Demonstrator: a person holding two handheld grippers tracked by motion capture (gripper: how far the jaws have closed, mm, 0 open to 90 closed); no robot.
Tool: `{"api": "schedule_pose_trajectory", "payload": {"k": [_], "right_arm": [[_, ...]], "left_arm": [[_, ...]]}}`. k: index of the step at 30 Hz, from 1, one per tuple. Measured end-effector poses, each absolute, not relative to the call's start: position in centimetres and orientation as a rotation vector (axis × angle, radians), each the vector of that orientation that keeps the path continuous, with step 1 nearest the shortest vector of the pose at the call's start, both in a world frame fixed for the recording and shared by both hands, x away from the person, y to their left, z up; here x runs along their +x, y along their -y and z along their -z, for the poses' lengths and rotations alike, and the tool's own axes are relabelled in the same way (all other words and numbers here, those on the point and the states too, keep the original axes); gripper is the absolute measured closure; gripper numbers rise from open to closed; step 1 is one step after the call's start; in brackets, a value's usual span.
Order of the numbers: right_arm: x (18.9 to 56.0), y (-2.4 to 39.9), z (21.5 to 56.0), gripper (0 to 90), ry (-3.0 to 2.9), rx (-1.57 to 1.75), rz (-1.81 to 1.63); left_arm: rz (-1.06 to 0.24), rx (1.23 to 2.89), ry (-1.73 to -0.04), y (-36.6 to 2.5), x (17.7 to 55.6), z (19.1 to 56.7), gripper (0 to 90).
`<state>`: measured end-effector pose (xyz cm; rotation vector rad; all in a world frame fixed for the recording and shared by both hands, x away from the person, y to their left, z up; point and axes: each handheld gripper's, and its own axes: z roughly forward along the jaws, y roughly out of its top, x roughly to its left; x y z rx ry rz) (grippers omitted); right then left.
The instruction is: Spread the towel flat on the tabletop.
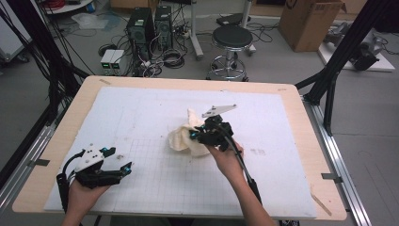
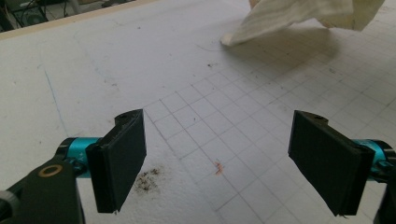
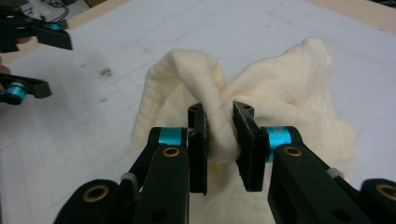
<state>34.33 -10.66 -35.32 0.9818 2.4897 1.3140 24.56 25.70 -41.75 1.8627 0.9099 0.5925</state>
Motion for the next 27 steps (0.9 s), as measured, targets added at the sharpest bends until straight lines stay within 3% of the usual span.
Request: {"api": "schedule_pose_trajectory", "payload": {"k": [9,13,14,16,17,21,26,27], "right_arm": [[35.6,7.0,38.9,74.8,-2.566,1.001,-1.26],[36.4,6.1,40.5,69.6,-2.567,1.01,-1.241],[36.4,6.0,40.8,61.9,-2.576,1.014,-1.245],[36.3,6.0,40.8,60.6,-2.572,1.006,-1.255],[35.9,6.2,40.2,51.4,-2.559,0.982,-1.261],[34.9,7.3,38.6,43.4,-2.51,0.893,-1.283],[34.1,9.2,38.0,41.0,-2.458,0.871,-1.313],[33.8,10.2,38.2,41.5,-2.449,0.883,-1.315]], "left_arm": [[-0.584,1.863,-0.898,-25.4,24.4,41.7,19.7],[-0.579,1.869,-0.883,-25.1,24.4,41.7,20.2],[-0.572,1.871,-0.877,-25.0,24.4,41.7,20.4],[-0.566,1.87,-0.874,-24.9,24.4,41.7,20.6],[-0.563,1.871,-0.87,-24.8,24.4,41.6,21.0],[-0.553,1.87,-0.842,-23.9,24.4,41.5,23.2],[-0.517,1.894,-0.791,-22.2,24.3,41.3,29.8],[-0.505,1.896,-0.784,-21.9,24.4,41.3,35.2]]}}
